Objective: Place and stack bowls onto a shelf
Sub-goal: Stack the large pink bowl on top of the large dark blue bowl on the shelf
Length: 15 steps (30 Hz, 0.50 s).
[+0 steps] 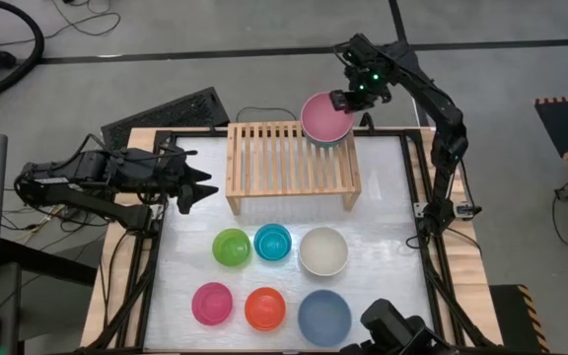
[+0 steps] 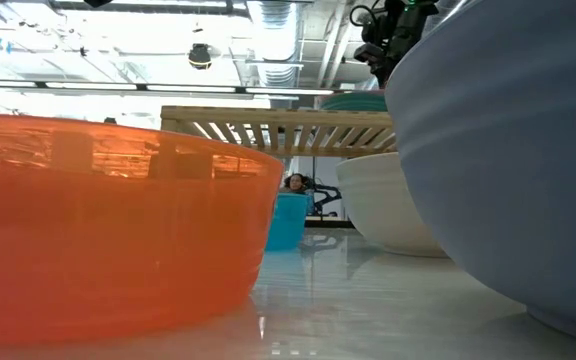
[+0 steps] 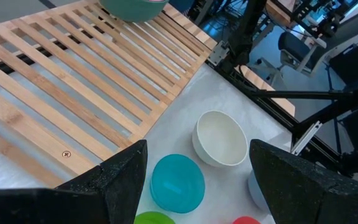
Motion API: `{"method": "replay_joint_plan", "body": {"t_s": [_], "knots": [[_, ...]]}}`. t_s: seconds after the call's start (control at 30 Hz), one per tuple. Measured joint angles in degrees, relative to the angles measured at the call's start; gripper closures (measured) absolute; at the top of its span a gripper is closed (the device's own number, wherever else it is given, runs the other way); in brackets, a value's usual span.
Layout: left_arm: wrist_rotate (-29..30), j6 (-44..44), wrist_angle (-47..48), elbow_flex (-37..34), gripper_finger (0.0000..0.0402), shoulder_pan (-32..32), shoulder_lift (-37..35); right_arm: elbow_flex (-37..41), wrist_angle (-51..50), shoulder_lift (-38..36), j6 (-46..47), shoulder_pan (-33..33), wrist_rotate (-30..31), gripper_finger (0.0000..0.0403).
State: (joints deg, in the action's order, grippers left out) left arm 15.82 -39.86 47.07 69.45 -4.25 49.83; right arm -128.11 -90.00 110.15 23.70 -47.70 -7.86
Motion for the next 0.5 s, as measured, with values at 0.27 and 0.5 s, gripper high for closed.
{"method": "replay_joint_plan", "body": {"t_s": [0.27, 0.5], "knots": [[0.01, -0.03, -0.02, 0.00, 0.0136, 0.00, 0.00, 0.00, 0.02, -0.02, -1.24, -0.02, 0.26, 0.0201], [0.00, -0.03, -0.02, 0.00, 0.0136, 0.02, 0.02, -4.55, 0.00, 0.00, -1.19, -0.53, 0.25, 0.0146]]}}
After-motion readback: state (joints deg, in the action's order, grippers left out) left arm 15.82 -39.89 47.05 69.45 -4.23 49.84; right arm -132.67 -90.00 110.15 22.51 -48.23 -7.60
